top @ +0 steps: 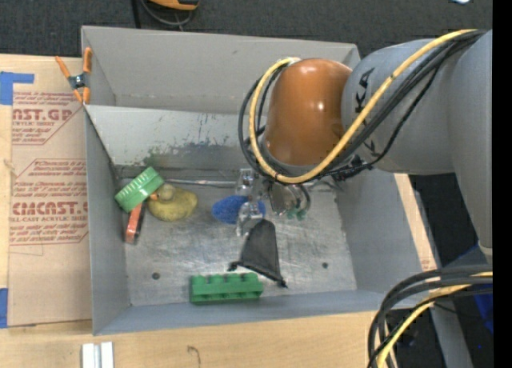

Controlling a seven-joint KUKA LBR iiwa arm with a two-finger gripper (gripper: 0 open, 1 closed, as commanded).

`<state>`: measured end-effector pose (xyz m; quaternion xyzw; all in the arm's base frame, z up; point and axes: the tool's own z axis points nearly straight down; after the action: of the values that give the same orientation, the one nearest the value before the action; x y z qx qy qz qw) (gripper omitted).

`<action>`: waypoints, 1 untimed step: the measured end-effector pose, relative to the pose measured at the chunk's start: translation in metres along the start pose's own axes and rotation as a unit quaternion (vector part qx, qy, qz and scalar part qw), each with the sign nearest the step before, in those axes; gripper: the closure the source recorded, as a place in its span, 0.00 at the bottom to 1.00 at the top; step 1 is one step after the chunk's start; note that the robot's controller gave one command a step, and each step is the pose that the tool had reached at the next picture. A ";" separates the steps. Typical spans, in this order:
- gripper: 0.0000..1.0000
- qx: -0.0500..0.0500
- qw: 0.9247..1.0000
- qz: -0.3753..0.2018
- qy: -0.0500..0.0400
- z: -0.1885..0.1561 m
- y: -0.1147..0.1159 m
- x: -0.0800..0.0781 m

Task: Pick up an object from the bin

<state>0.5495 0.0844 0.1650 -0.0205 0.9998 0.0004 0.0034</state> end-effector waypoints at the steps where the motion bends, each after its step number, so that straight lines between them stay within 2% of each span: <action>1: 1.00 0.000 0.999 -0.047 0.002 0.005 0.009 -0.011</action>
Offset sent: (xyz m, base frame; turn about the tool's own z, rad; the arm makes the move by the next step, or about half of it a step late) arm 0.0008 -0.0110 0.0005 -0.5123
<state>0.5598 0.0938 0.1604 -0.0671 0.9977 0.0000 0.0010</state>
